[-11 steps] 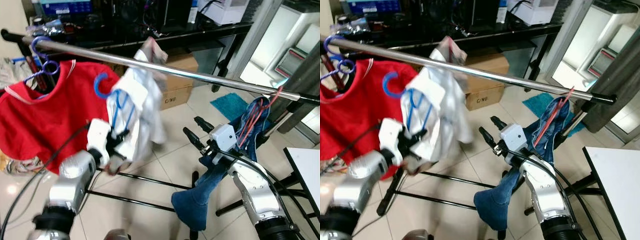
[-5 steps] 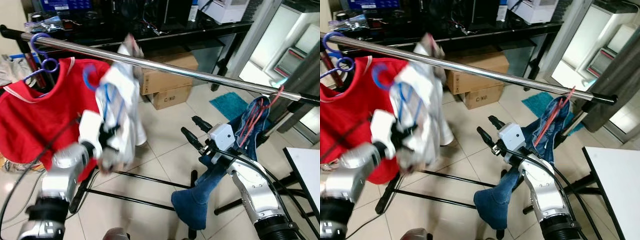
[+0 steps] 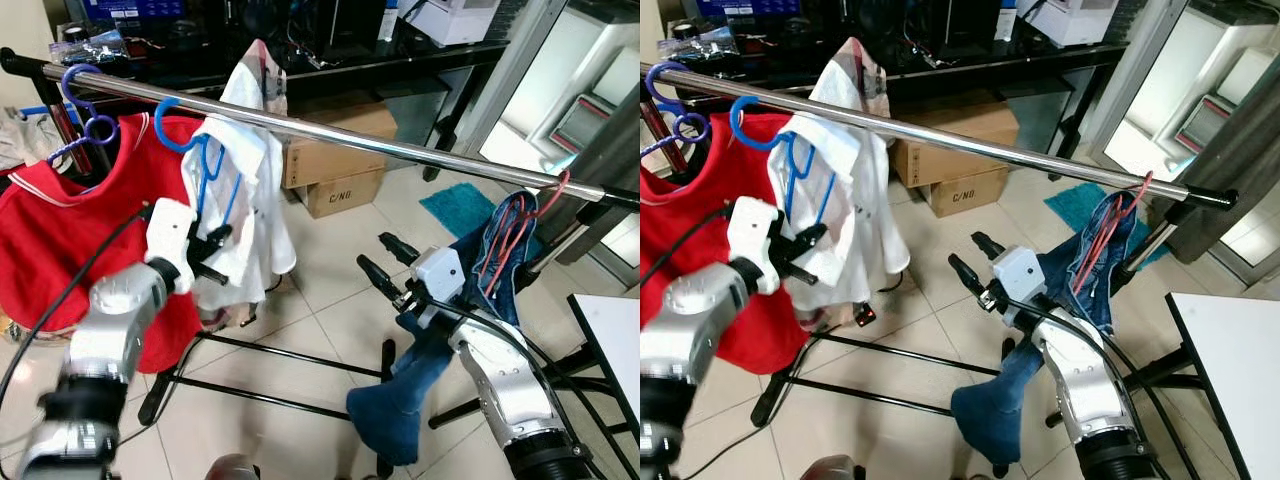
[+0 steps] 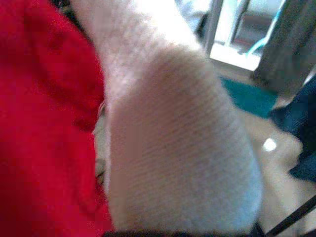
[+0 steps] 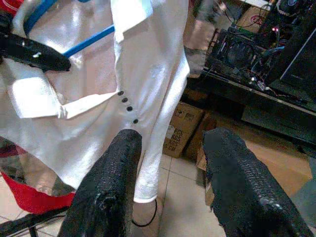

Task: Hang hanger

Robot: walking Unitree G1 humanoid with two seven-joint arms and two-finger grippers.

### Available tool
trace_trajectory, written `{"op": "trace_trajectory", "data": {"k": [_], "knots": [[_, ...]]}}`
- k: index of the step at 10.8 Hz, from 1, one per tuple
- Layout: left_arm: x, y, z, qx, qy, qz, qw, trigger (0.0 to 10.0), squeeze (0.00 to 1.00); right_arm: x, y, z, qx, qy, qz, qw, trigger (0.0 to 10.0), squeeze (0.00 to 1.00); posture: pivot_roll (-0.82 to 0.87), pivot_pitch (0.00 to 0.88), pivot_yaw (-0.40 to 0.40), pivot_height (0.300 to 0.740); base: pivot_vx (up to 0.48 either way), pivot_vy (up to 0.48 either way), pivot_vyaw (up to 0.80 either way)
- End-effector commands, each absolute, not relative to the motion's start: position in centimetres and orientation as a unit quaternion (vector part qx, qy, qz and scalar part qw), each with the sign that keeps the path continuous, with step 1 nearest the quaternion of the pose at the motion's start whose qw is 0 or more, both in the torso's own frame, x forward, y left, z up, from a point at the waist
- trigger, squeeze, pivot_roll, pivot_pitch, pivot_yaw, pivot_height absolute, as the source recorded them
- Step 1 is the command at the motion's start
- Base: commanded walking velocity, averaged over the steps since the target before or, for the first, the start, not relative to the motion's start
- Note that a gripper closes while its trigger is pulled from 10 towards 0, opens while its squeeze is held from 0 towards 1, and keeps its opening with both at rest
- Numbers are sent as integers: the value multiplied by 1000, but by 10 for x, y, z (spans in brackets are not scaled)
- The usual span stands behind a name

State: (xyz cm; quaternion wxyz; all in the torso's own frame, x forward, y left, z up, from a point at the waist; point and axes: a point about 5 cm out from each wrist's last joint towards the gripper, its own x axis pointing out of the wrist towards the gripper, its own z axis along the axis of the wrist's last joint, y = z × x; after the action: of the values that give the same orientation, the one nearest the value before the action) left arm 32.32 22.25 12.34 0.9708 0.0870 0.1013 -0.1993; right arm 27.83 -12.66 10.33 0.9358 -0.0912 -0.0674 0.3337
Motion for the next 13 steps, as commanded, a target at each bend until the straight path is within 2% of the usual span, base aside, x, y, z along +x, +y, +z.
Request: {"op": "trace_trajectory", "data": {"k": [1,4,9,13], "knots": [[327,218,128,97,98,-205,969,10000,0,280,-127,107,-94,-73,333,935,10000,0,261,64,-105,740,0,0,0],[338,220,131,55,79,-161,982,10000,0,280,-124,108,-88,-74,330,937,10000,0,255,68,-102,740,0,0,0],[355,225,151,60,66,-155,984,10000,0,276,-123,108,-79,-71,328,939,10000,0,246,88,-93,740,0,0,0],[364,230,147,43,107,-146,983,10000,0,262,-132,104,-74,-50,323,942,10000,0,220,150,-99,740,0,0,0]]}}
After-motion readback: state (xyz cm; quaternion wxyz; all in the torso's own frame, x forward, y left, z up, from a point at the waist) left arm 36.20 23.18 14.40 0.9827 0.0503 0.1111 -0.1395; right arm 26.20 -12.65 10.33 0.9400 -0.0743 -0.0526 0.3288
